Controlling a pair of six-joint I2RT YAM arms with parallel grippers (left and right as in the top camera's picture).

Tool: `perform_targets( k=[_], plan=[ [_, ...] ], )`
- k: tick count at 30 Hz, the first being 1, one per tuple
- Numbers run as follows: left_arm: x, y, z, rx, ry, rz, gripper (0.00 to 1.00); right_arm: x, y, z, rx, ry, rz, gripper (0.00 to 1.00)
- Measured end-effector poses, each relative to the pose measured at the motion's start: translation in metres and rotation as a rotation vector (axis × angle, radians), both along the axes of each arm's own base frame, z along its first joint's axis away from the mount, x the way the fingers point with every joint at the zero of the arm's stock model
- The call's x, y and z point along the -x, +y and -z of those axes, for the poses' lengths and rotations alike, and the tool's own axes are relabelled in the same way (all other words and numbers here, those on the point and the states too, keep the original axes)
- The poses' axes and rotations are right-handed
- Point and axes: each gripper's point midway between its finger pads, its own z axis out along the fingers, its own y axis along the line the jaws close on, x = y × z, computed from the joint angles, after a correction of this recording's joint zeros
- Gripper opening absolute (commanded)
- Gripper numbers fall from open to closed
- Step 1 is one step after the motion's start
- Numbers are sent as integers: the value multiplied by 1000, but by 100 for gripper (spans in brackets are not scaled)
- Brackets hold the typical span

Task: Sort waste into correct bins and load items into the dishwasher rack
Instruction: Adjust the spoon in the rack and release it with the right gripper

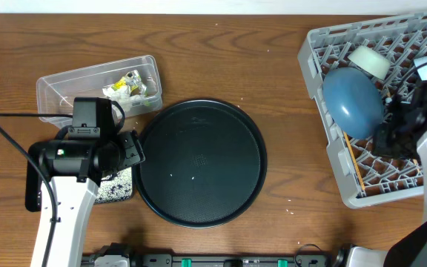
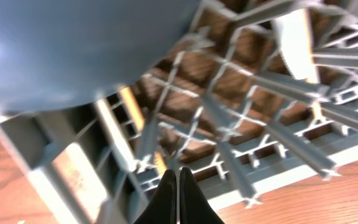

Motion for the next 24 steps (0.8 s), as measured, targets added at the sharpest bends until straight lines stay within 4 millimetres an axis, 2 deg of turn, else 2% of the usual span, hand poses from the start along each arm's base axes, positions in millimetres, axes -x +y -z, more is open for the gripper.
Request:
perform_targets(
  k=[4,8,13,17,24],
  plan=[
    [0,0,0,0,0,0,68,-1,16,2,-11,14,-33,1],
    [0,0,0,0,0,0,68,6,30,15,-11,49,-54,1],
    [0,0,0,0,1,0,68,18,34,35,-1,89,-14,1],
    [0,0,0,0,1,0,68,26,40,44,-9,114,-3,1],
    [0,0,0,0,1,0,68,20,65,47,-110,85,-35,1]
  ],
)
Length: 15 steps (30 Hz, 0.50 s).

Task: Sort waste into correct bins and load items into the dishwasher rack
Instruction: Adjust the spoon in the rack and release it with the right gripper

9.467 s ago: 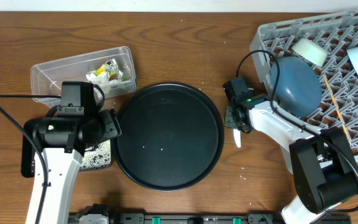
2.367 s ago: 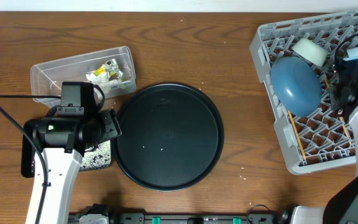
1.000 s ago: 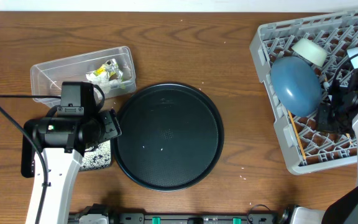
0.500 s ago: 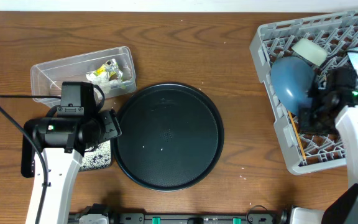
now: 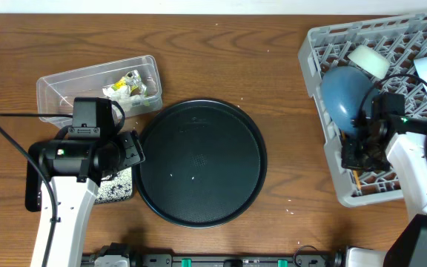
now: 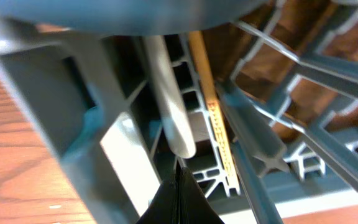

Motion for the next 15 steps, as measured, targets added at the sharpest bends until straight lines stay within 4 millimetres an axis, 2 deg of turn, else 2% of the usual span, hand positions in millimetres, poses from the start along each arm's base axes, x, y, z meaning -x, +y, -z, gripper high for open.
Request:
perform_targets(
  k=[7,15],
  plan=[
    [0,0,0,0,0,0,68,-5,31,-1,-110,-22,-54,1],
    [0,0,0,0,0,0,68,-4,40,-1,-137,-22,-73,1]
  ],
)
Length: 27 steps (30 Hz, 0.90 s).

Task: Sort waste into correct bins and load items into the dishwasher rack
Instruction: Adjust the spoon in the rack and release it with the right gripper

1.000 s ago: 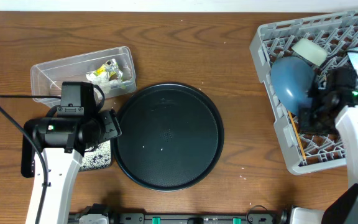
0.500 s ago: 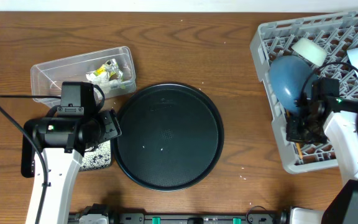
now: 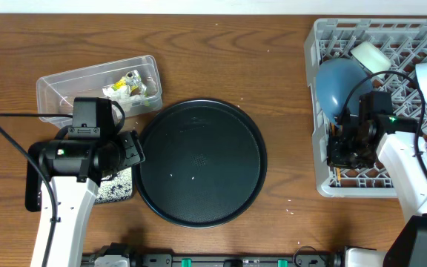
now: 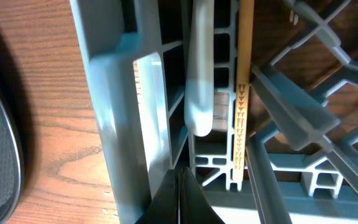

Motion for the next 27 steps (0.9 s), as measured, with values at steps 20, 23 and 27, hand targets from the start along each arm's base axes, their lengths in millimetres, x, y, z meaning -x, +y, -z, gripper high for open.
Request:
perform_targets(
  k=[20,23,27],
  plan=[
    [0,0,0,0,0,0,68,0,2,-8,-13,-8,-15,13],
    [0,0,0,-5,-1,15,69,-17,2,-32,-7,-97,-27,27],
    [-4,-5,-1,-10,-19,50,77,-43,4,-78,-8,-270,-51,77]
  ],
)
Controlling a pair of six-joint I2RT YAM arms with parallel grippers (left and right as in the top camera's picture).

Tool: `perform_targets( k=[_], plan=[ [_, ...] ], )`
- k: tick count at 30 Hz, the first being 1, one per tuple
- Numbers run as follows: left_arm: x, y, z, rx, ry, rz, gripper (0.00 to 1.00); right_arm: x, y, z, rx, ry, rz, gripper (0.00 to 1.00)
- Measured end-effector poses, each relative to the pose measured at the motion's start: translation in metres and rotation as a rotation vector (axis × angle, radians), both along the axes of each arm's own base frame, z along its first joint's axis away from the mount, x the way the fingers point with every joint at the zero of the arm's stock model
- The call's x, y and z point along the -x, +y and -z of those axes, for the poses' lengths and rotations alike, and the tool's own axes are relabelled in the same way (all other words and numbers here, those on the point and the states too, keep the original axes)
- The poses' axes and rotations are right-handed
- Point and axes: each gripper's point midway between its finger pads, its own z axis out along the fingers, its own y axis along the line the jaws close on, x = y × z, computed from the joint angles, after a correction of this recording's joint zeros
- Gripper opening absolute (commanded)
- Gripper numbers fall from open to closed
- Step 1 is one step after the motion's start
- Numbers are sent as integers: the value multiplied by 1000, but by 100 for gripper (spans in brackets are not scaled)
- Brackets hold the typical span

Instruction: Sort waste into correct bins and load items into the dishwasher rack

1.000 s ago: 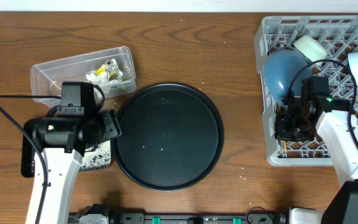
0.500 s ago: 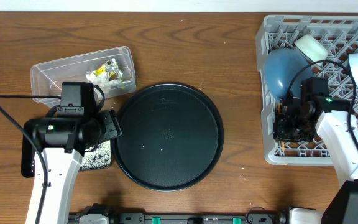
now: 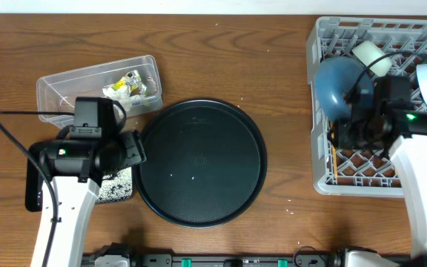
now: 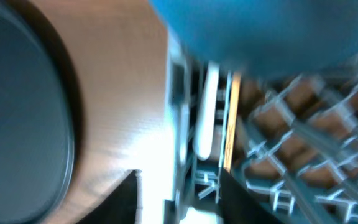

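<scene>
The grey dishwasher rack (image 3: 362,189) stands square at the right. In it are a blue bowl (image 3: 330,87), two white cups (image 3: 369,55) and a wooden chopstick (image 3: 334,159) along the left wall. My right gripper (image 3: 351,132) hangs over that wall, below the bowl. In the blurred right wrist view the right gripper (image 4: 180,200) is open and the rack's wall (image 4: 180,124) lies between its fingers (image 4: 120,200). A white utensil (image 4: 205,127) and the chopstick (image 4: 230,124) lie beyond. My left gripper (image 3: 130,148) hovers beside the black round tray (image 3: 199,162); its jaws are unclear.
A clear plastic bin (image 3: 58,85) holding crumpled wrappers (image 3: 130,85) sits at the back left. A speckled dark pad (image 3: 115,187) lies under the left arm, next to the tray. Bare wood separates the tray from the rack.
My right gripper was shut low against the rack's left wall; now it is open and sits a little farther back and higher. The rack and the left arm have not moved.
The rack first sat skewed, with my shut right gripper inside it, right of the bowl. Then the gripper was at the rack's front left and the rack sat less skewed. Then the rack stood square. Now the gripper is open over the left wall.
</scene>
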Motion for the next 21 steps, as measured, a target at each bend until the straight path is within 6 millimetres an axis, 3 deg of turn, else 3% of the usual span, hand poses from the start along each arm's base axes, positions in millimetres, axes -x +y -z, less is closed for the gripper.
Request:
perform_targets(
  k=[1,2,9,12,17,21],
  plan=[
    [-2,-3,-1,-4,-11,21,80,-5,0,-9,-1,-40,-4,94],
    [-5,-9,-2,-2,-25,42,82,-10,2,-18,-4,-78,-12,99],
    [-23,-45,-16,-27,-49,192,98,-32,3,-37,-8,-204,-24,99],
    [-38,-56,-20,-54,-12,240,98,-40,-4,-41,26,-236,-4,99],
    [-57,-59,-20,-95,82,263,98,-35,-17,-52,92,-210,34,99],
    [-39,-53,-12,-120,194,264,98,-19,-21,-53,116,-143,49,99]
  ],
)
